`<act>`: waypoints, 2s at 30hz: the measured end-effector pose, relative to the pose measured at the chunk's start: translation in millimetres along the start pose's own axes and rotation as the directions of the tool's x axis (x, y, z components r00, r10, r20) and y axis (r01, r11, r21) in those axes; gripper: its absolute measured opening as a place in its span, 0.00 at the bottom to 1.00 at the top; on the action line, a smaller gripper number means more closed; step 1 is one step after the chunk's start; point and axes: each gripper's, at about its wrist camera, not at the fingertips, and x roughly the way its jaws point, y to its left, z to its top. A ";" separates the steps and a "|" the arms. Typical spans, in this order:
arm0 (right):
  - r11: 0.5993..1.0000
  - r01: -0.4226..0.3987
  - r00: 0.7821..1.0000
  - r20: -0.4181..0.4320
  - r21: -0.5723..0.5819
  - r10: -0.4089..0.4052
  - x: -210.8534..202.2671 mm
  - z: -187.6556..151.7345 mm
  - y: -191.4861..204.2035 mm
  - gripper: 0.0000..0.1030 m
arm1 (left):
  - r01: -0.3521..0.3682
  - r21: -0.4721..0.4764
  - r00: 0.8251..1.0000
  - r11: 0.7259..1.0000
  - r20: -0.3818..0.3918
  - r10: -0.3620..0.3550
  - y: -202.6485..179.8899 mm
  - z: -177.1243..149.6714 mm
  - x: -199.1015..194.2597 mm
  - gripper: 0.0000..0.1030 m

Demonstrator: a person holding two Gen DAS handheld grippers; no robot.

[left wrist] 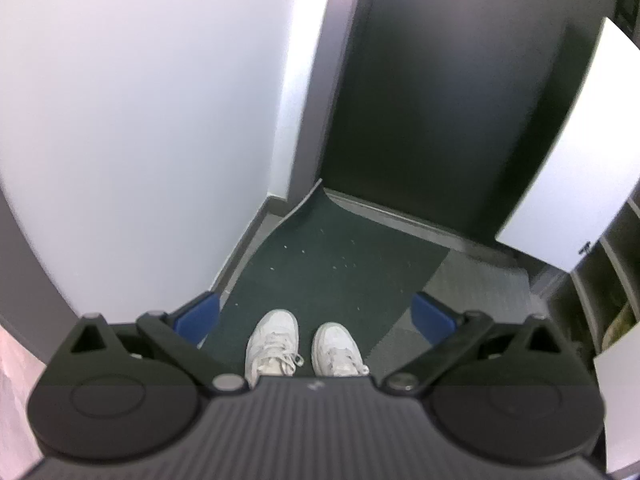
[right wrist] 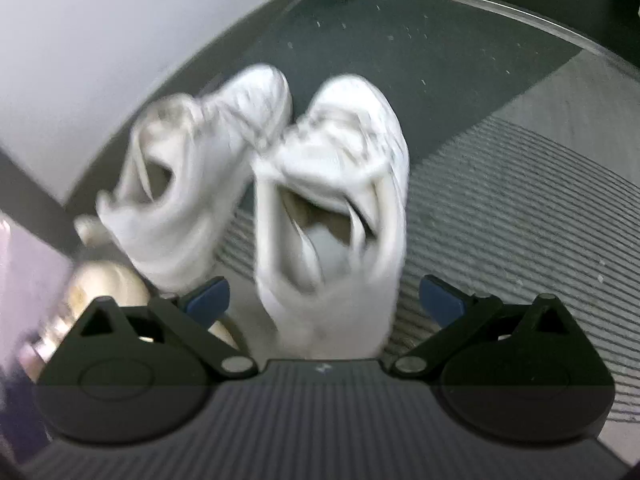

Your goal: Organize scattered shoes

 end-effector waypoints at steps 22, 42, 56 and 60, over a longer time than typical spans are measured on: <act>0.957 0.139 0.989 0.010 0.253 -0.146 40.7 12.0 24.2 0.84 | -0.001 0.141 0.999 0.990 -0.051 0.008 -39.3 -29.4 14.6 1.00; 0.999 0.042 0.988 -0.149 0.010 -0.040 -10.2 57.1 41.7 0.72 | 0.106 0.048 0.977 0.993 -0.192 -0.095 -26.4 -37.1 18.2 1.00; 0.862 0.130 0.946 0.198 0.490 -0.255 -200.5 43.4 -132.7 0.72 | 0.266 0.245 0.940 0.932 -0.279 -0.195 -144.0 -37.7 93.9 1.00; 0.787 0.216 0.898 0.199 0.579 -0.393 -327.5 30.3 -137.4 0.72 | 0.242 0.329 0.940 0.913 -0.314 -0.135 -161.1 -14.2 67.4 0.99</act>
